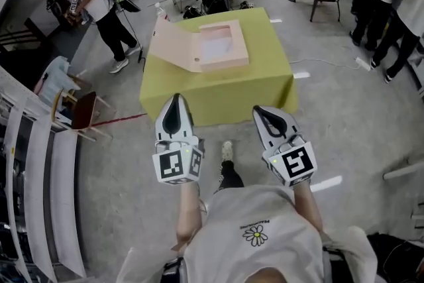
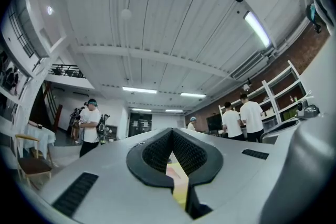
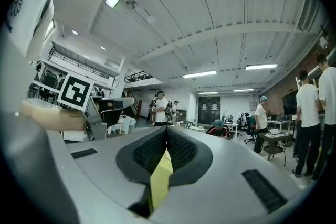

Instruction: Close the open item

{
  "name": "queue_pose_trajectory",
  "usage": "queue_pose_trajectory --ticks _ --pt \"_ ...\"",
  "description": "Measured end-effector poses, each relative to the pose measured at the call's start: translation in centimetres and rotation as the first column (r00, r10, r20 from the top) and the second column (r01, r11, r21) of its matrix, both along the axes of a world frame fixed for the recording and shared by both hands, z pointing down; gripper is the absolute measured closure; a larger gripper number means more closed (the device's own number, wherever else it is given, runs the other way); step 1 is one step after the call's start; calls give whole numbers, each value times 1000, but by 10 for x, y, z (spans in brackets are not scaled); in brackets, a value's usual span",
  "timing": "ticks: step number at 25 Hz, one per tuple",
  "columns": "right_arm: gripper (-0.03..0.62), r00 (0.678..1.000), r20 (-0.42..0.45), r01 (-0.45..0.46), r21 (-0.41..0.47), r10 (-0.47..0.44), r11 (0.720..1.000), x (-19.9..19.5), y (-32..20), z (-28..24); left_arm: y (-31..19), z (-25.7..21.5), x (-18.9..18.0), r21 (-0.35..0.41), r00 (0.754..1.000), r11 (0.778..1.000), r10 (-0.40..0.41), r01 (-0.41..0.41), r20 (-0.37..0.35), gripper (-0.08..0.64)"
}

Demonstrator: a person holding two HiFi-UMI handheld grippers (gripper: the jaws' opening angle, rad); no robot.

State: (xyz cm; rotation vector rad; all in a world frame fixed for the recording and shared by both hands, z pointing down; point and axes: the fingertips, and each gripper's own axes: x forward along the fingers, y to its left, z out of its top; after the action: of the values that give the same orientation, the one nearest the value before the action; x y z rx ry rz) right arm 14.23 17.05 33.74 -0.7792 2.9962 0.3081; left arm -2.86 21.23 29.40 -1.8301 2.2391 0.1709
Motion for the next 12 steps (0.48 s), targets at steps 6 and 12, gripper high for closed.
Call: queue_pose_trajectory --ticks 6,12 --pt "578 998 -38 -41 5 41 999 -33 -51 3 -46 -1 -42 27 999 1000 3 -1 -44 548" --pt "578 999 -38 -42 -58 40 997 -110 -133 16 -127 2 -112 57 997 998 30 -25 -71 548"
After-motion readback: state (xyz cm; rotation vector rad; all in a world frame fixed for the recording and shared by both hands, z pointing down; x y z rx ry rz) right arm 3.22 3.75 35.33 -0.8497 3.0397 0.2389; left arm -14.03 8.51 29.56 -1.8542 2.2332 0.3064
